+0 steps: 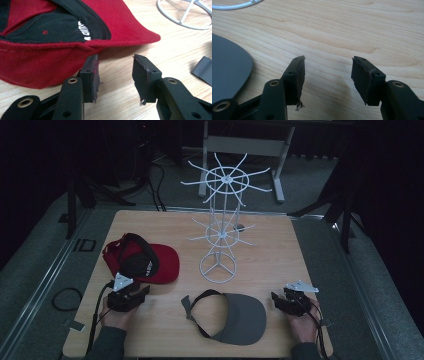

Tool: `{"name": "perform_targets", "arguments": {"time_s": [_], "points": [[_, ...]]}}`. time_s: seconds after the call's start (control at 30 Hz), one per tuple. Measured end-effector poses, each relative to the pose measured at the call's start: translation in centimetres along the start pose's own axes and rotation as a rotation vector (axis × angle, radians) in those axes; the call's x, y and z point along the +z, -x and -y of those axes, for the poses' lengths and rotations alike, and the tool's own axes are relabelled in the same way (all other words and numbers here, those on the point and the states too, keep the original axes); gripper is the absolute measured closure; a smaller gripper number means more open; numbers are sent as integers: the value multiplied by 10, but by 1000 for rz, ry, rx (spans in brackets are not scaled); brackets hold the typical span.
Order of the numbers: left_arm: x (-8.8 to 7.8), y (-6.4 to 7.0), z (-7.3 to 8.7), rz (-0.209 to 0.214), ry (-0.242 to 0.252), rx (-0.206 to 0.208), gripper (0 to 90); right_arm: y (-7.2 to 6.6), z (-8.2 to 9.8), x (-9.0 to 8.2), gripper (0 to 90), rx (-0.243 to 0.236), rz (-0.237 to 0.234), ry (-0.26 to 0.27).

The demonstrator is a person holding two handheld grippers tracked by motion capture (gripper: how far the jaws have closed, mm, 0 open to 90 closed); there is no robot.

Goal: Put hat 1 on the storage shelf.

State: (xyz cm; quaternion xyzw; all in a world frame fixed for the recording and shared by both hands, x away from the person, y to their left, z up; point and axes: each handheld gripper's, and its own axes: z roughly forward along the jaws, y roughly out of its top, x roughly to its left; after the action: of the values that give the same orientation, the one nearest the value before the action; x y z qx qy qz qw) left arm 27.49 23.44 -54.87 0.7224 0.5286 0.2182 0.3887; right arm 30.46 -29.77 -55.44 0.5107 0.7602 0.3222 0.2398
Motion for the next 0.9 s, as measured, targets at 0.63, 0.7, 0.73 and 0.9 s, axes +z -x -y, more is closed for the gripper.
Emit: {"name": "perform_targets", "arguments": {"time_s": [0.63, 0.7, 0.73, 0.9], "points": [[-2, -24, -3, -74, -39, -68, 874, -5, 3, 5, 441, -35, 4, -28], [2, -32, -7, -92, -53, -68, 880, -5, 3, 5, 439, -38, 2, -28], [3, -33, -8, -93, -57, -69, 881, -5, 3, 4, 439, -38, 1, -28], [10, -43, -19, -122, -63, -63, 880, -4, 4, 4, 438, -37, -1, -26]]}}
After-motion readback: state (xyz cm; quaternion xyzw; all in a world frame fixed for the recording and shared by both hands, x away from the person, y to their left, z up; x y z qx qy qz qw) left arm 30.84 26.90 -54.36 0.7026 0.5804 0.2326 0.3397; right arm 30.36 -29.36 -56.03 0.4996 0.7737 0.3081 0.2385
